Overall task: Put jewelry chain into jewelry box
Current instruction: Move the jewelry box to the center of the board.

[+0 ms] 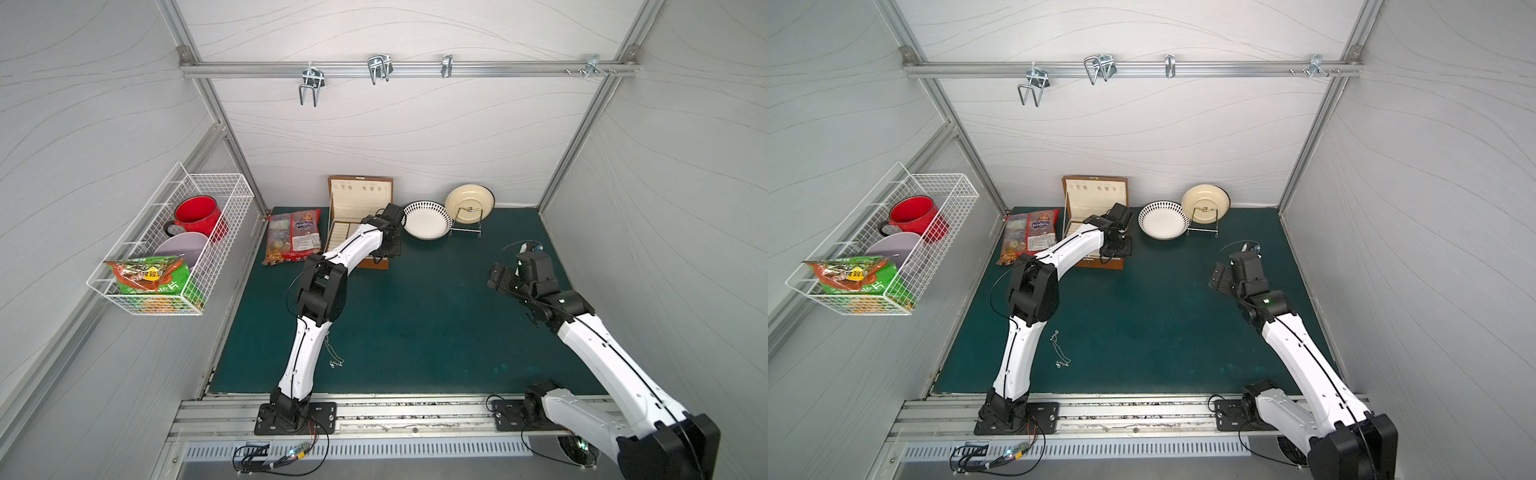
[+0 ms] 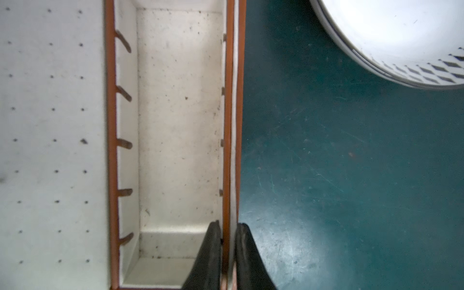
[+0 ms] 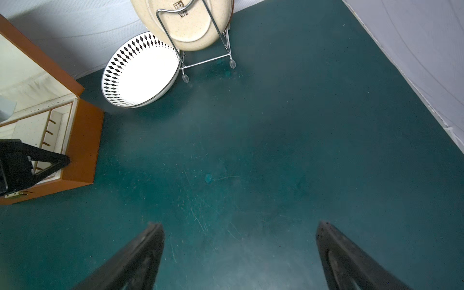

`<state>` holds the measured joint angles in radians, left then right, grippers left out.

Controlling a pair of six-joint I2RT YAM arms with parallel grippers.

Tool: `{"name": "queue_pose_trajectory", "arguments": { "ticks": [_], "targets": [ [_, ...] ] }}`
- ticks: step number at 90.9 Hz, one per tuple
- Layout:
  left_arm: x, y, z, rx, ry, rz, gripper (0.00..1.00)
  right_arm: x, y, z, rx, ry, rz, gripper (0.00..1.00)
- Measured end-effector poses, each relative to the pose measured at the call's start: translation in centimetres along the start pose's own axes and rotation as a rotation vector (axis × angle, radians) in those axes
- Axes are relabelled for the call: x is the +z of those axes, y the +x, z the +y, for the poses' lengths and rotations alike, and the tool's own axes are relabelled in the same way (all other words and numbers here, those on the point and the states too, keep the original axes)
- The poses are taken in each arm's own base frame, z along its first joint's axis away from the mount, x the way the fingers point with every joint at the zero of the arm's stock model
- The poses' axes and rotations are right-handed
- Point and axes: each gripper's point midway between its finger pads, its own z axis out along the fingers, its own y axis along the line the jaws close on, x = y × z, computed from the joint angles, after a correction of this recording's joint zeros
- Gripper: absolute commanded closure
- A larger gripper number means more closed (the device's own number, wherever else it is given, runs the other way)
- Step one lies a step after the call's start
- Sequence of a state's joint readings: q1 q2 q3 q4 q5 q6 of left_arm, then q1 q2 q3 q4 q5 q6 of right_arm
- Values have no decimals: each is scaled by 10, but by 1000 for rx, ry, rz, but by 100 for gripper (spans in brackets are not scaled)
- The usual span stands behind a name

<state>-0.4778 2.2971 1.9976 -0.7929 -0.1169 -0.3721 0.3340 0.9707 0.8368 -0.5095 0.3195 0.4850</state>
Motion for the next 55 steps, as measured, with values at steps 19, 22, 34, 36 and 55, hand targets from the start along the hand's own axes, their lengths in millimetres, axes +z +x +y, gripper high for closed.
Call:
{"name": "queue_pose_trajectory", "arguments": {
  "ticks": [19, 22, 34, 36, 55],
  "targets": [
    [-3, 7, -3, -45, 5, -11, 100, -8, 2, -5, 16, 1, -13, 1],
    [-5, 10, -5, -52, 7, -7, 100, -9, 2, -5, 18, 2, -14, 1],
    [-12, 29, -14, -68, 8, 16, 100, -13, 2, -6, 22, -4, -25, 1],
    [-13, 32, -16, -72, 9, 21, 100, -14, 2, -6, 23, -4, -27, 1],
    [-26, 67, -37, -101, 16, 57, 100, -17, 5, -8, 30, -8, -29, 1]
  ]
}}
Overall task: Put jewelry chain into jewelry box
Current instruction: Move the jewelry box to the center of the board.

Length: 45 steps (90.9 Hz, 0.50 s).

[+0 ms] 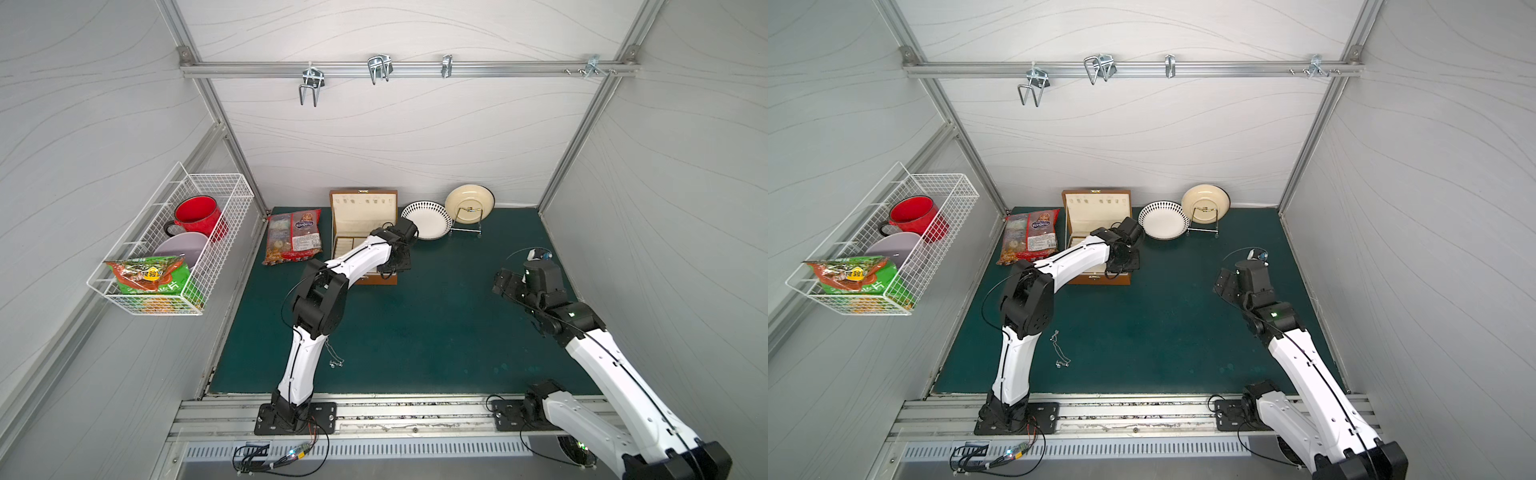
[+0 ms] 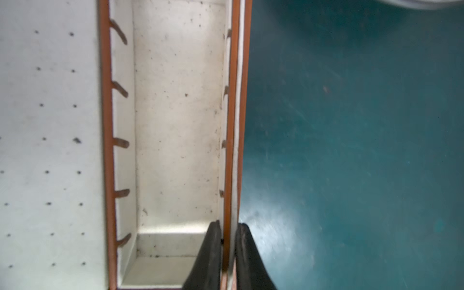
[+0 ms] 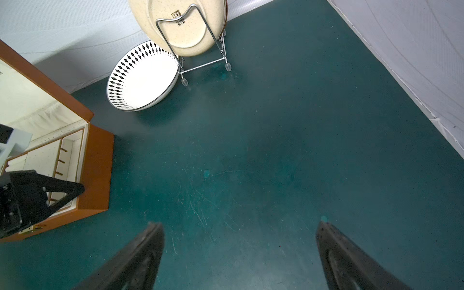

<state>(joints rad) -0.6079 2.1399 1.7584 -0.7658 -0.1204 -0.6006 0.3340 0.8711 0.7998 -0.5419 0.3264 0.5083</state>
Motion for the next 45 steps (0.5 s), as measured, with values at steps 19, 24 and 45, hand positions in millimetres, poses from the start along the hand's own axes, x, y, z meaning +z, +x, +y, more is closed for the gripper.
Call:
{"name": "queue_pose_trajectory", "arguments": {
  "ticks": [19, 24, 45],
  "targets": [
    [-11, 41, -29, -21, 14, 35, 100, -6, 0, -2, 14, -3, -11, 1],
    [-13, 53, -40, -26, 22, 43, 100, -9, -1, -3, 21, -2, -18, 1],
    [-25, 104, -87, -30, 71, 77, 100, -16, -4, -5, 36, -6, -39, 1]
  ]
}}
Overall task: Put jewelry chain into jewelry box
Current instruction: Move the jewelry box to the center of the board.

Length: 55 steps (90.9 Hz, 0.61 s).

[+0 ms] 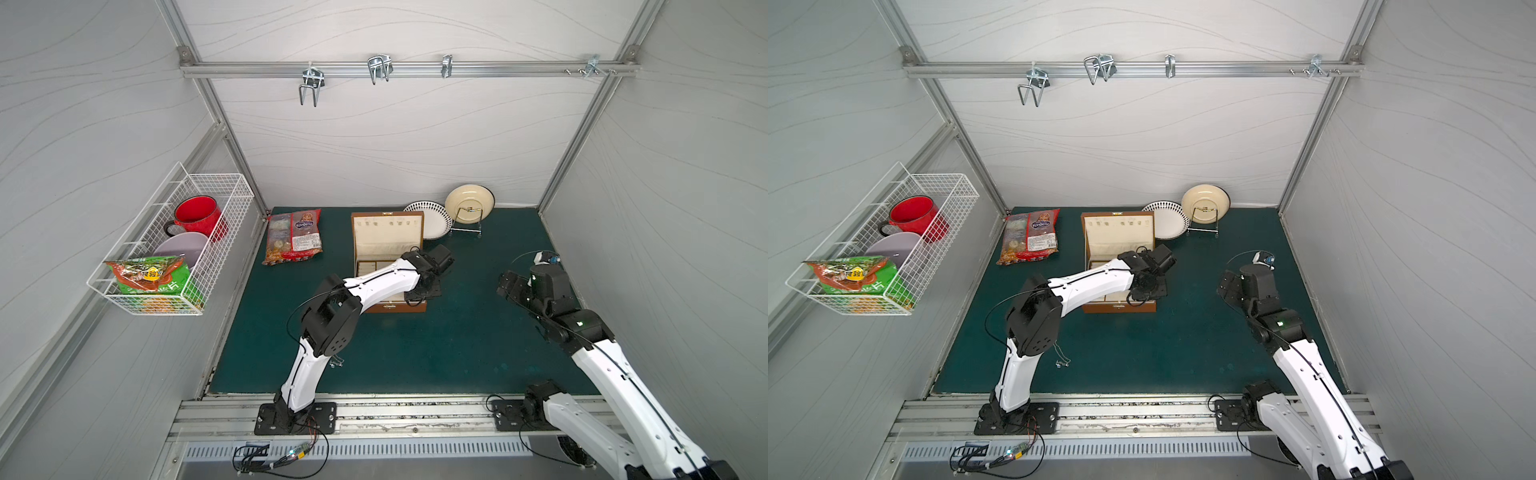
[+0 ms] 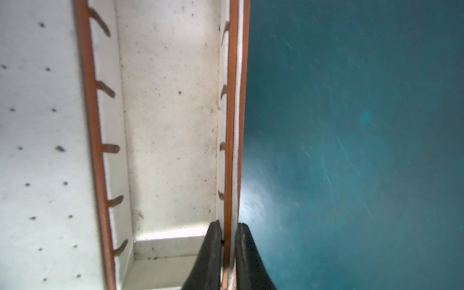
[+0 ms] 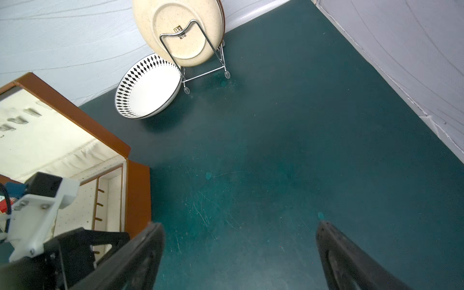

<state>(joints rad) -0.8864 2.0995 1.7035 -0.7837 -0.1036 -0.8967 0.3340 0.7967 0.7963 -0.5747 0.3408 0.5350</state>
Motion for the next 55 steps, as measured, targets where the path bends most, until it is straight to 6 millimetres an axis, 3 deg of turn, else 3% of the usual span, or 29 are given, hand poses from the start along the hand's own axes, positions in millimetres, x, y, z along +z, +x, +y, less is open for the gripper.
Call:
{"name": "queue_pose_trajectory", "arguments": {
  "ticks": [18, 39, 55],
  "targets": [
    [-5, 41, -29, 3, 29, 22, 100, -2, 5, -3, 14, -2, 1, 1],
    [-10, 65, -40, -31, 44, 35, 99, -8, 11, -1, 4, -18, 7, 1],
    [-11, 71, -43, -53, 50, 38, 80, -9, 12, -1, 2, -22, 12, 1]
  ]
}}
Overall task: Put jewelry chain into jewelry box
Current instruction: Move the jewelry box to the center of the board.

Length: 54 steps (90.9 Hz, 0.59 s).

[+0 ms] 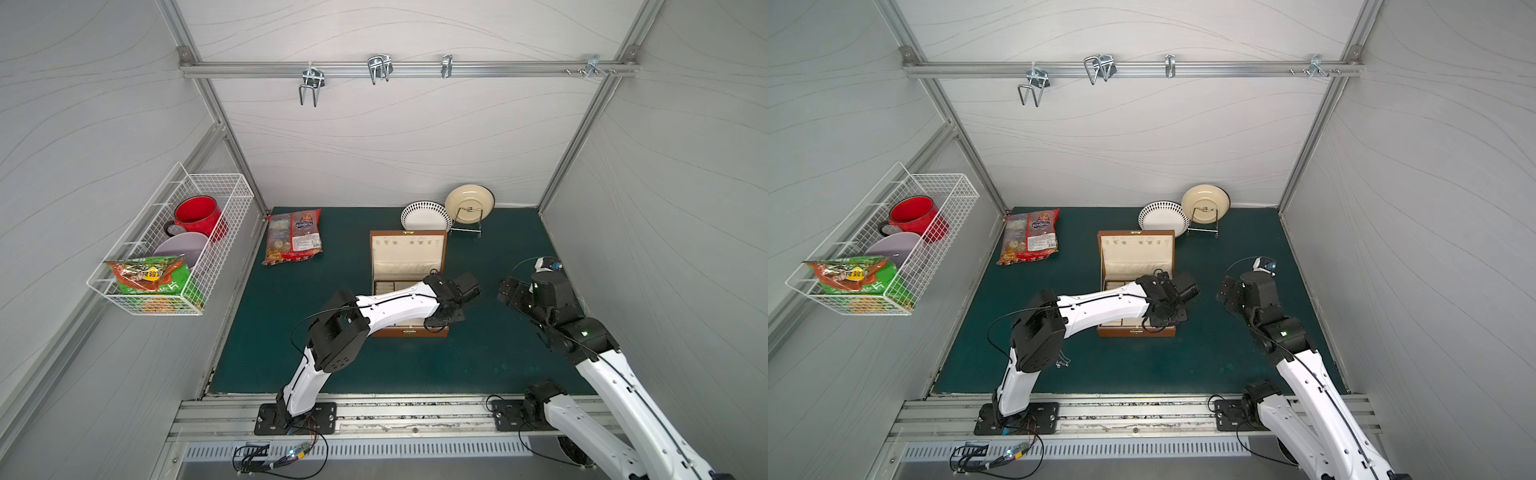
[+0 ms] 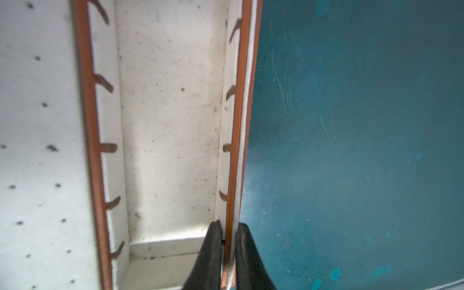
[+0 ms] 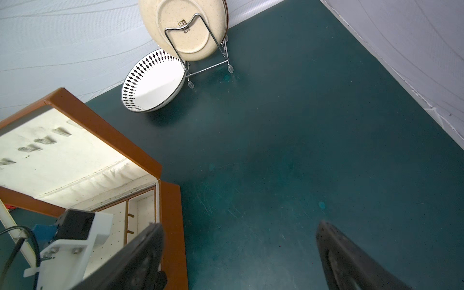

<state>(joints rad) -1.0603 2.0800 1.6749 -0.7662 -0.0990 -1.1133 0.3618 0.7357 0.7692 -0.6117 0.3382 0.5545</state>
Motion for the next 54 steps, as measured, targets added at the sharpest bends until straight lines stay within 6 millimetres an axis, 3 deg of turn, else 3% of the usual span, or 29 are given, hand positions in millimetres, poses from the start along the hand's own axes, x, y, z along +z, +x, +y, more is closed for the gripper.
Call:
{"name": "queue_pose_trajectory", "arguments": {
  "ticks": [4, 7, 15, 28, 40, 46, 54],
  "targets": [
    [0, 0, 0, -2, -1, 0, 72, 0, 1, 0, -1, 0, 3, 1],
    [-1, 0, 1, -5, -3, 0, 60, 0, 1, 0, -1, -3, 5, 1],
    [-8, -1, 2, 19, -8, -8, 49, 0, 3, 3, -2, -18, 16, 1],
    [-44, -17, -1, 50, 29, -78, 48, 0, 9, 13, -7, -73, 51, 1],
    [-105, -42, 4, 63, 94, -180, 48, 4, 17, 30, -25, -144, 107, 1],
    [-137, -55, 17, 47, 123, -235, 48, 6, 20, 42, -50, -180, 134, 1],
    [-169, -71, 54, -4, 124, -292, 50, 7, 25, 64, -100, -231, 166, 1]
  ]
}}
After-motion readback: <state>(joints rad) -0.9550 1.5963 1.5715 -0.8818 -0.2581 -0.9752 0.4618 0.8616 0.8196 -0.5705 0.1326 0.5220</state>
